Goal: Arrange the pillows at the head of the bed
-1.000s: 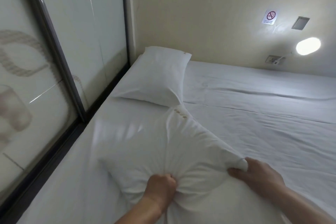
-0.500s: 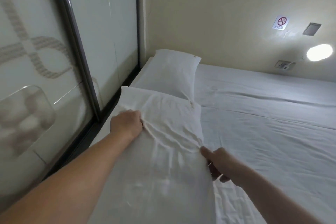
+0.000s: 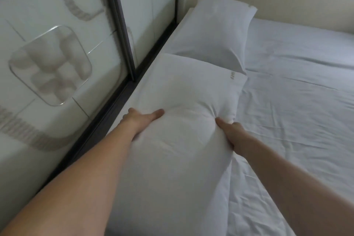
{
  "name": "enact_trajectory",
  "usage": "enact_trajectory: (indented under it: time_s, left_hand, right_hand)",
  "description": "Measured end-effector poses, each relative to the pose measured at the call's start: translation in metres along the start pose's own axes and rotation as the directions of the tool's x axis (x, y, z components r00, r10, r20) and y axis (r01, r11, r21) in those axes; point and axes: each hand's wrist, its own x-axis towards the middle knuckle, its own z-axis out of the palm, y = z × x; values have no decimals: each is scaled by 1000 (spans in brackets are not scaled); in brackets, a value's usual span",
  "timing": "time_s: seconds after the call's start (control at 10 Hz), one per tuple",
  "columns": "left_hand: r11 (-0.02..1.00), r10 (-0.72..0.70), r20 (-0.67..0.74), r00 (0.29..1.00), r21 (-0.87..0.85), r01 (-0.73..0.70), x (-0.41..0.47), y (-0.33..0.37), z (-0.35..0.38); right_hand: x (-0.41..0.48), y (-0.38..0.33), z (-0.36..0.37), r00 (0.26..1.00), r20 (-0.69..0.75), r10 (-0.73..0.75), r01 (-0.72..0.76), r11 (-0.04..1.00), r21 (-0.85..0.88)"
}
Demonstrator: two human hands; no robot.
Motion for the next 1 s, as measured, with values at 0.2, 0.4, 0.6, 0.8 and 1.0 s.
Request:
enact_trajectory:
  time_s: [0.2, 0.4, 0.6, 0.8, 1.0]
  left_hand:
    - [983, 166, 72, 984, -91, -159, 5, 3, -11]
    - [983, 153, 58, 987, -116, -146, 14, -11, 2]
    - [937, 254, -247, 935, 301, -175, 1, 10, 4]
    - [719, 553, 21, 833, 493, -489, -23, -6, 55]
    - [814, 236, -58, 970, 557, -165, -22, -78, 24]
  right_hand:
    - [0, -22, -13, 986, -120, -118, 123, 992, 32]
    - [-6, 6, -18, 990, -132, -56, 55, 998, -14]
    - [-16, -16, -20, 951, -256, -170, 40, 893, -448]
    - [-47, -2, 51, 733, 208, -648, 555, 392, -734]
    - [-34, 26, 0, 937, -115, -331, 147, 668, -730]
